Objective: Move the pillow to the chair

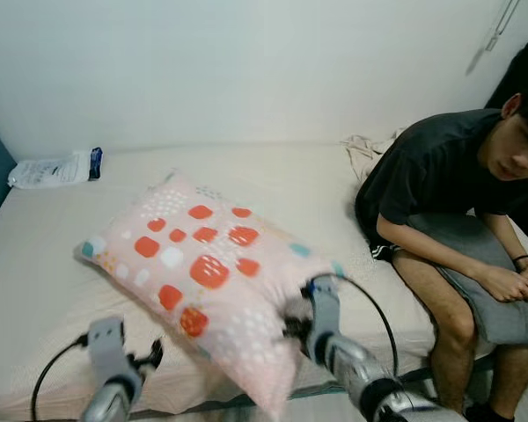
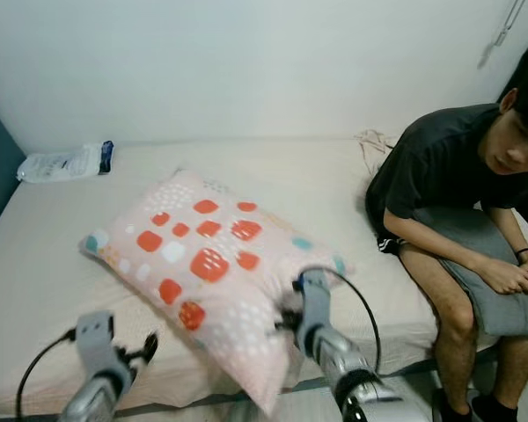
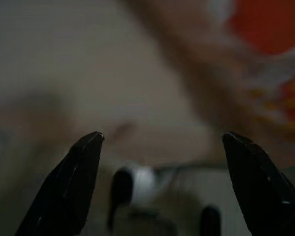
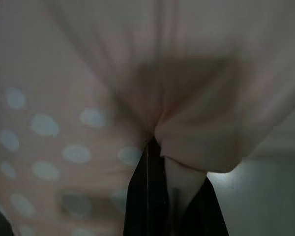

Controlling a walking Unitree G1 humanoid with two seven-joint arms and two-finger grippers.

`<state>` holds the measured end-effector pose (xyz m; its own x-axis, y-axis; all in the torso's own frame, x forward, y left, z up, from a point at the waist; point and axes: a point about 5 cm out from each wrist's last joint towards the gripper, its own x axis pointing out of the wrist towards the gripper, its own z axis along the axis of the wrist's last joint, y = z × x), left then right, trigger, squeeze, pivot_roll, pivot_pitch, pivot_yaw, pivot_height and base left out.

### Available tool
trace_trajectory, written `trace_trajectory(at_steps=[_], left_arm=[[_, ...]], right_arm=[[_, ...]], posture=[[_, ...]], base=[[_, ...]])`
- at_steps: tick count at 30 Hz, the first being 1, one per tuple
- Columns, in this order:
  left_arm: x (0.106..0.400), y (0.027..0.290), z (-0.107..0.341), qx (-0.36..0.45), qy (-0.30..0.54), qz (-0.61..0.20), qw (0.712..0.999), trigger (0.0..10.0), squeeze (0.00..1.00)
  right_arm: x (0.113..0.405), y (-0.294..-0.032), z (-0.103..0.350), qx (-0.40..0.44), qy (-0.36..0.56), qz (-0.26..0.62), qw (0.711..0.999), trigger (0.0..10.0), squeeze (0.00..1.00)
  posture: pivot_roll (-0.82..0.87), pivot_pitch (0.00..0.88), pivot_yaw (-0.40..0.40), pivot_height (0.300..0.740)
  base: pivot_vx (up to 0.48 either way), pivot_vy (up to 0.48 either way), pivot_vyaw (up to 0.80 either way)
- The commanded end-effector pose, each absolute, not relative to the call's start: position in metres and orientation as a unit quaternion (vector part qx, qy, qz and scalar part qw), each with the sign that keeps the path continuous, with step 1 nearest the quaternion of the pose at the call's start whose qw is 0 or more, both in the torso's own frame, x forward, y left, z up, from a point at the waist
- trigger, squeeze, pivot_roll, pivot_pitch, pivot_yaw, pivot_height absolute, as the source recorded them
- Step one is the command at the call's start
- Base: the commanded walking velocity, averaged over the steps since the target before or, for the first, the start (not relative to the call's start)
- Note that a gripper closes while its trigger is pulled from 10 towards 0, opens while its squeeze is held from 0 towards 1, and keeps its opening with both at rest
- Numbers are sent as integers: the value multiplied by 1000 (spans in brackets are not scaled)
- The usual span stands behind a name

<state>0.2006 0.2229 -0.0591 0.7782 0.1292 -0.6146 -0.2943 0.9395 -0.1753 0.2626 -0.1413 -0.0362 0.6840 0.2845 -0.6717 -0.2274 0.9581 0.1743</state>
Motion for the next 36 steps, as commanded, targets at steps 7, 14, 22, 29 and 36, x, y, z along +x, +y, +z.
trace_trajectory(at_steps=[7,14,22,29,36], left_arm=[[149,204,-93,-116,438,119,884,10000,0],[127,184,-105,-83,497,77,861,10000,0],[117,178,-109,-64,512,49,855,10000,0],[110,179,-111,-58,521,50,850,10000,0],[112,178,-111,-54,522,35,851,10000,0]], right_arm=[[223,-155,-64,0,453,144,880,10000,0],[221,-138,-65,-68,450,224,862,10000,0],[222,-135,-64,-81,446,246,857,10000,0],[228,-127,-60,-76,431,257,862,10000,0],[228,-125,-59,-77,431,263,860,10000,0]], posture=[[-37,61,-22,740],[-33,61,-24,740],[-20,63,-27,740],[-14,66,-24,740],[-12,59,-26,740]], base=[[0,0,450],[0,0,777],[0,0,780],[0,0,780],[0,0,777]])
